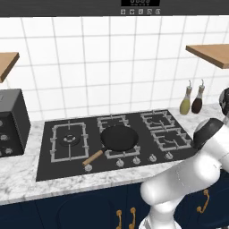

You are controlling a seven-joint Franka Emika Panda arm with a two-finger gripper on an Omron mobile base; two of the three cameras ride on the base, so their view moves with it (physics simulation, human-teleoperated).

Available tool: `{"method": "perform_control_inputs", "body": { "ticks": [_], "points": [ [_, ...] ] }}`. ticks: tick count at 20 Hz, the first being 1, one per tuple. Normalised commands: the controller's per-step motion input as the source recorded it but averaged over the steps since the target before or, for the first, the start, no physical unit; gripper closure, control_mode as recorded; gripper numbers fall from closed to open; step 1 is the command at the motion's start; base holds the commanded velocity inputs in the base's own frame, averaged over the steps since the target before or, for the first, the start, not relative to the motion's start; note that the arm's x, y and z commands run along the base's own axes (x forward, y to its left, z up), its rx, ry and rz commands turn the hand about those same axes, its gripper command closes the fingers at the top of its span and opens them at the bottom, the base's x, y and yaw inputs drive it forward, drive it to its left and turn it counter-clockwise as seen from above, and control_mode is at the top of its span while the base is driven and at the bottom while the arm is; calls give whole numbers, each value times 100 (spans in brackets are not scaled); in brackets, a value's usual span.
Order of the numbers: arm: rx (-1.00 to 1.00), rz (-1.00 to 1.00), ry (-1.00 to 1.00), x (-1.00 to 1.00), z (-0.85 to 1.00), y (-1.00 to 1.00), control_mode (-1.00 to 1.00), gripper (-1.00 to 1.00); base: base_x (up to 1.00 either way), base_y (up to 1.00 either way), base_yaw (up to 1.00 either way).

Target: Pick the kettle from the counter and place it on a stove burner. Then turn the burner on.

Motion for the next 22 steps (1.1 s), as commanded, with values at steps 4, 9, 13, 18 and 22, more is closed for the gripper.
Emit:
{"method": "perform_control_inputs", "body": {
  "ticks": [4, 9, 13, 18, 22],
  "points": [
    [0, -1, 2, 5, -5, 0, -100, -100, 0, 0, 0],
    [0, 0, 0, 21, -42, 0, -100, -100, 0, 0, 0],
    [0, 0, 0, 33, -38, 0, -100, -100, 0, 0, 0],
    [0, 0, 0, 20, -36, 0, -100, 100, 0, 0, 0],
    [0, 0, 0, 7, -9, 0, -100, 100, 0, 0, 0]
  ]
}}
